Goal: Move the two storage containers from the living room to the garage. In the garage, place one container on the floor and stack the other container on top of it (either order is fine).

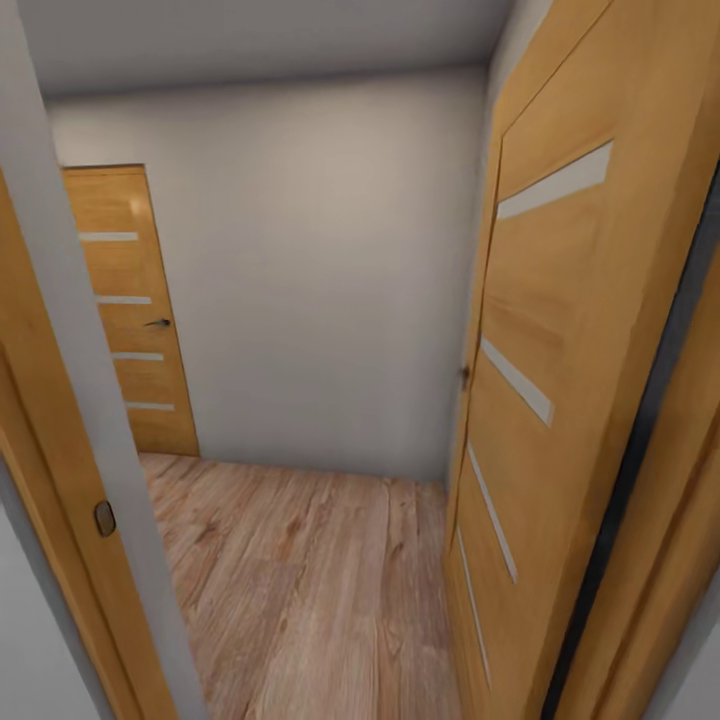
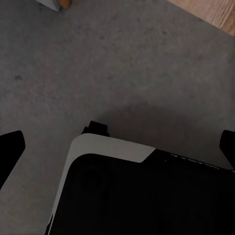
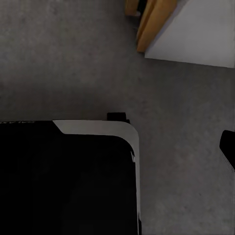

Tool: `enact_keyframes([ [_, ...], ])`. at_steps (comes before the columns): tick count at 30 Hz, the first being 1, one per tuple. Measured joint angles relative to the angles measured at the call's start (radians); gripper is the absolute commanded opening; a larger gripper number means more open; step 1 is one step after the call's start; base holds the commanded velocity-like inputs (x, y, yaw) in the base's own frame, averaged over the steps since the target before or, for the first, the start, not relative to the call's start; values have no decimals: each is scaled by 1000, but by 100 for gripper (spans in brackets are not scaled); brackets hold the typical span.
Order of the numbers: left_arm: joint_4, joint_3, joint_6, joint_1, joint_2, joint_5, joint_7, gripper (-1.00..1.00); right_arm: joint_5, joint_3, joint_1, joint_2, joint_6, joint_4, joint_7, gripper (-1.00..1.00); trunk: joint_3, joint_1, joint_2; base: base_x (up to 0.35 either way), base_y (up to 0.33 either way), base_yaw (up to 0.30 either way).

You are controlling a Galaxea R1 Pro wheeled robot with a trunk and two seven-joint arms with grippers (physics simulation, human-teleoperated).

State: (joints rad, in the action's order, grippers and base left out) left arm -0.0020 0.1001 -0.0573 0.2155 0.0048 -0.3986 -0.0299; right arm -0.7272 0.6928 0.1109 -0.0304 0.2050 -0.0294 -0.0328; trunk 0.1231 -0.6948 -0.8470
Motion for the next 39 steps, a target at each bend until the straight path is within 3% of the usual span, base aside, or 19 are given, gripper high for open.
enact_keyframes([
  [13,0,0,0,0,0,-1,0,100,0,0,0,-1,-1,0,0,100,0,0,0,189,179,34],
  [39,0,0,0,0,0,-1,-1,100,-2,-2,0,-1,1,0,1,100,0,0,0,8,8,-33],
])
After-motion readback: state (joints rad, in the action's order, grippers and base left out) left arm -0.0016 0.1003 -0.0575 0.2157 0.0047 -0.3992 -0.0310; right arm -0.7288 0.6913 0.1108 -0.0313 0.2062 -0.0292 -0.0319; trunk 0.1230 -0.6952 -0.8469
